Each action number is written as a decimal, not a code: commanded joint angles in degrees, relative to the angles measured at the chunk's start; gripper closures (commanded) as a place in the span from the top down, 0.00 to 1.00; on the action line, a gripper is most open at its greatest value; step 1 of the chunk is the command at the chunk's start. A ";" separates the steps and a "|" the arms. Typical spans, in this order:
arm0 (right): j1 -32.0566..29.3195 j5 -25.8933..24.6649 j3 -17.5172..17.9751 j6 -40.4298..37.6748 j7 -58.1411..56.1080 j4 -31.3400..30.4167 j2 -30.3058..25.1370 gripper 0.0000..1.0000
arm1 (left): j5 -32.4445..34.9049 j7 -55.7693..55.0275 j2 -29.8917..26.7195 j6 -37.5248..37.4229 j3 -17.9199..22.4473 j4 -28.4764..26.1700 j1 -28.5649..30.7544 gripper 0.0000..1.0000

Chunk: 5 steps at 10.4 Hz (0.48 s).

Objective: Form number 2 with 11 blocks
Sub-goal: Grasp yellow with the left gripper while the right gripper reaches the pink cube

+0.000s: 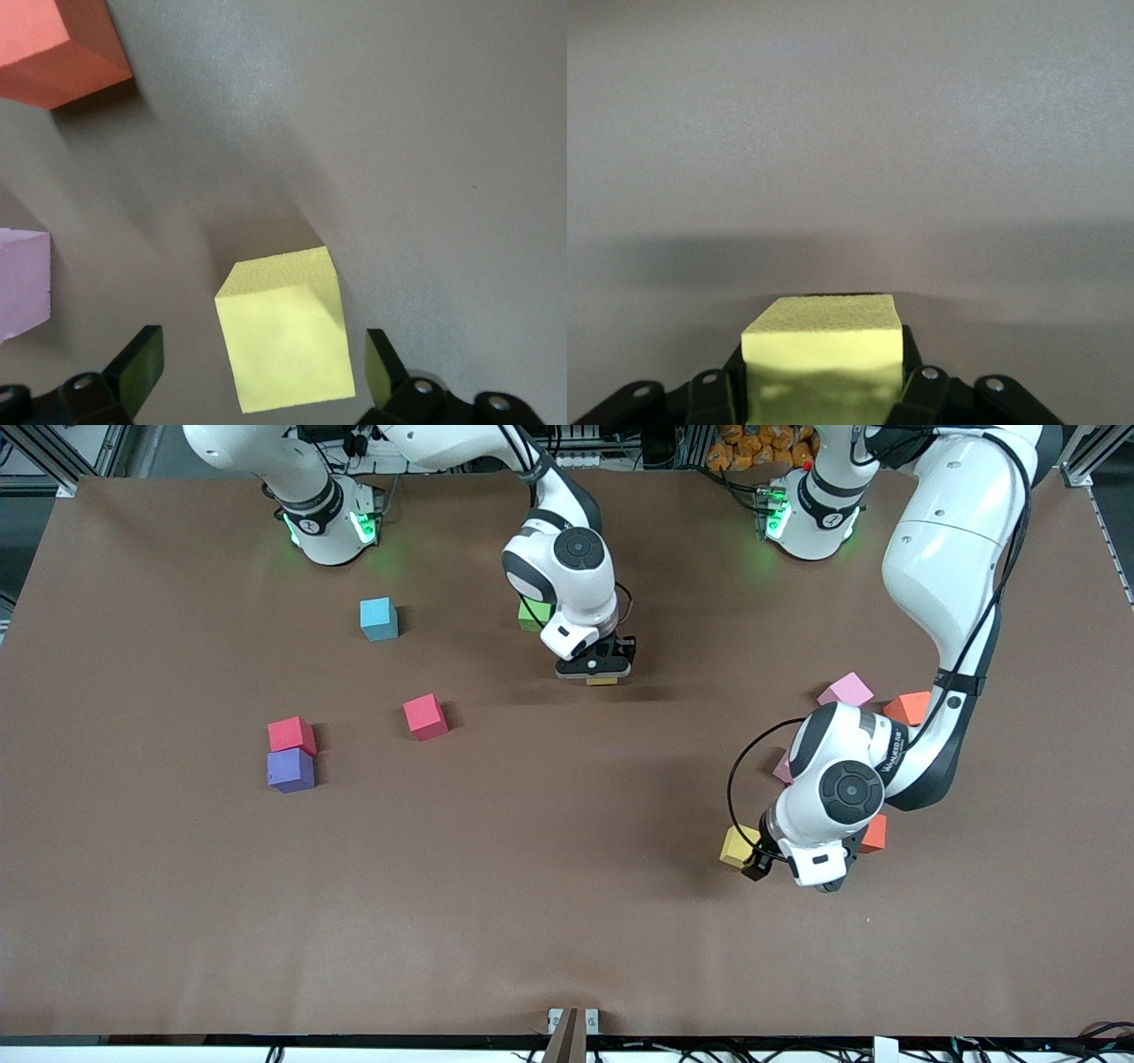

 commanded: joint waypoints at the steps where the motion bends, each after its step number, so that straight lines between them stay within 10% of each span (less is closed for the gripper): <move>1: 1.06 -1.21 -0.88 0.43 2.00 1.10 1.17 0.66 | -0.98 -1.44 0.97 -0.74 0.72 1.87 -0.93 1.00; 5: 1.41 -1.39 -1.49 0.60 1.91 1.01 1.18 0.76 | -0.89 -2.23 1.76 -0.30 0.72 1.96 -0.93 1.00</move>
